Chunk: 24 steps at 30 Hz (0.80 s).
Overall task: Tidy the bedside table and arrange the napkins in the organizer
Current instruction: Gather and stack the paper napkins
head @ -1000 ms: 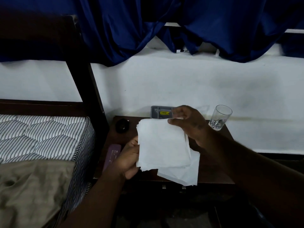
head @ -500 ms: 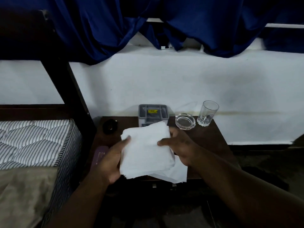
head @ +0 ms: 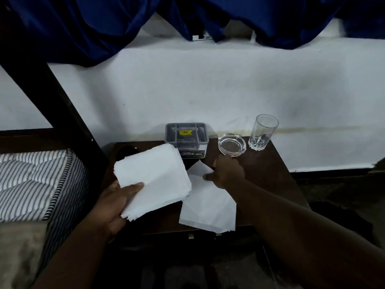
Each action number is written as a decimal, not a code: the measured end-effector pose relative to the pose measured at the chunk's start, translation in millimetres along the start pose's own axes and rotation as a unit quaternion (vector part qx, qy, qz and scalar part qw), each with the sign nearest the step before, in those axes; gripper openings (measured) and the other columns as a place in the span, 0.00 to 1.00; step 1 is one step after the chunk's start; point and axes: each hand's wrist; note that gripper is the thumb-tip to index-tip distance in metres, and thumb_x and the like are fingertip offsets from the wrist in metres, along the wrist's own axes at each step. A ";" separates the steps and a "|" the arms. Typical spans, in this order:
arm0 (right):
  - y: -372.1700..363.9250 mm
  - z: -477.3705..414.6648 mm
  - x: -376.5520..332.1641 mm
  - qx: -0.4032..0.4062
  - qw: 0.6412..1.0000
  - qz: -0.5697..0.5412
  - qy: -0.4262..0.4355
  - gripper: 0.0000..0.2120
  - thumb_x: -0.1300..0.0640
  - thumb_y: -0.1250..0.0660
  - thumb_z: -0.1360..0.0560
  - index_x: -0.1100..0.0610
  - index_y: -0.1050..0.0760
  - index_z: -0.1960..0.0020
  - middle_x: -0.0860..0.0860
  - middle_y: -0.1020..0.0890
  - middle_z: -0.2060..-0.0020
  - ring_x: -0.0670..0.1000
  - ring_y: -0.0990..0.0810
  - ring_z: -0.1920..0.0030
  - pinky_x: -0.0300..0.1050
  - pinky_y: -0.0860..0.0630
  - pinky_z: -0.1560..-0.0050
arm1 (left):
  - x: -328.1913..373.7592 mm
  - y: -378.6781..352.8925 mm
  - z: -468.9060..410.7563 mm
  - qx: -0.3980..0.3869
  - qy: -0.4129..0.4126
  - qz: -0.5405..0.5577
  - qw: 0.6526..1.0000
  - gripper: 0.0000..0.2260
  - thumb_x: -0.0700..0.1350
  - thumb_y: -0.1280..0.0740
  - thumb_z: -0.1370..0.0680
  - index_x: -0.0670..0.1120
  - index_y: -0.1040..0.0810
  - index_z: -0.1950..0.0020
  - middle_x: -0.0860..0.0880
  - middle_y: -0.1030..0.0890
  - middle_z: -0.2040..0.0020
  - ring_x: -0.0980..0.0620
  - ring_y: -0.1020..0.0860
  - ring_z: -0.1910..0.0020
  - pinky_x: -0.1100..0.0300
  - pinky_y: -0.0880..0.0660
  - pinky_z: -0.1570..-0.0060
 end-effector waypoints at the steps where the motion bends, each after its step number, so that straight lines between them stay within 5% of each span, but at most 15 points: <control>1: -2.5 -2.1 -0.1 -0.003 1.000 -0.007 -0.001 0.30 0.39 0.22 0.34 0.54 0.24 0.40 0.56 0.23 0.38 0.61 0.23 0.37 0.55 0.23 0.40 | 0.2 -1.4 -0.6 0.002 -0.001 -0.004 1.000 0.12 0.32 0.33 0.22 0.44 0.20 0.41 0.46 0.12 0.52 0.49 0.13 0.59 0.58 0.18 0.68; 6: -5.3 -6.4 -1.2 -0.002 0.996 -0.079 0.045 0.13 0.53 0.19 0.33 0.51 0.25 0.62 0.54 0.17 0.50 0.56 0.19 0.47 0.46 0.24 0.51 | -3.5 -1.3 -8.5 -0.004 0.017 0.009 1.000 0.18 0.32 0.33 0.22 0.37 0.23 0.32 0.37 0.17 0.38 0.39 0.17 0.45 0.52 0.15 0.57; 10: -14.0 -5.5 1.8 0.038 0.985 -0.159 0.061 0.18 0.61 0.21 0.33 0.52 0.27 0.52 0.46 0.22 0.60 0.54 0.21 0.53 0.49 0.23 0.52 | -4.2 3.9 -9.5 -0.002 0.017 0.013 1.000 0.15 0.31 0.32 0.23 0.40 0.20 0.38 0.39 0.15 0.43 0.43 0.14 0.52 0.52 0.15 0.61; 16: 16.4 3.3 -1.0 0.014 0.965 -0.259 0.045 0.12 0.59 0.20 0.33 0.51 0.23 0.60 0.46 0.20 0.65 0.50 0.20 0.61 0.46 0.23 0.56 | -3.8 5.3 -8.5 0.009 0.013 0.015 1.000 0.13 0.31 0.31 0.23 0.43 0.19 0.40 0.43 0.12 0.50 0.47 0.13 0.58 0.55 0.17 0.66; 20: 65.4 28.5 -5.4 0.053 0.944 -0.319 0.065 0.12 0.55 0.24 0.29 0.55 0.24 0.67 0.55 0.21 0.70 0.51 0.24 0.68 0.48 0.28 0.64 | -2.4 5.6 -6.4 0.004 0.003 0.021 1.000 0.18 0.32 0.29 0.25 0.41 0.21 0.35 0.40 0.15 0.42 0.41 0.15 0.48 0.52 0.16 0.60; 24: 116.5 56.1 -17.8 0.071 0.898 -0.431 0.061 0.16 0.50 0.27 0.35 0.63 0.24 0.61 0.64 0.23 0.68 0.57 0.25 0.68 0.54 0.29 0.65 | 1.7 2.0 1.2 -0.007 0.004 0.050 0.999 0.18 0.32 0.30 0.25 0.41 0.21 0.36 0.39 0.15 0.42 0.40 0.15 0.47 0.50 0.16 0.58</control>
Point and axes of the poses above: each hand's wrist, its own z-axis away from the middle knuckle, its own y-axis out of the back of the hand, x = y × z
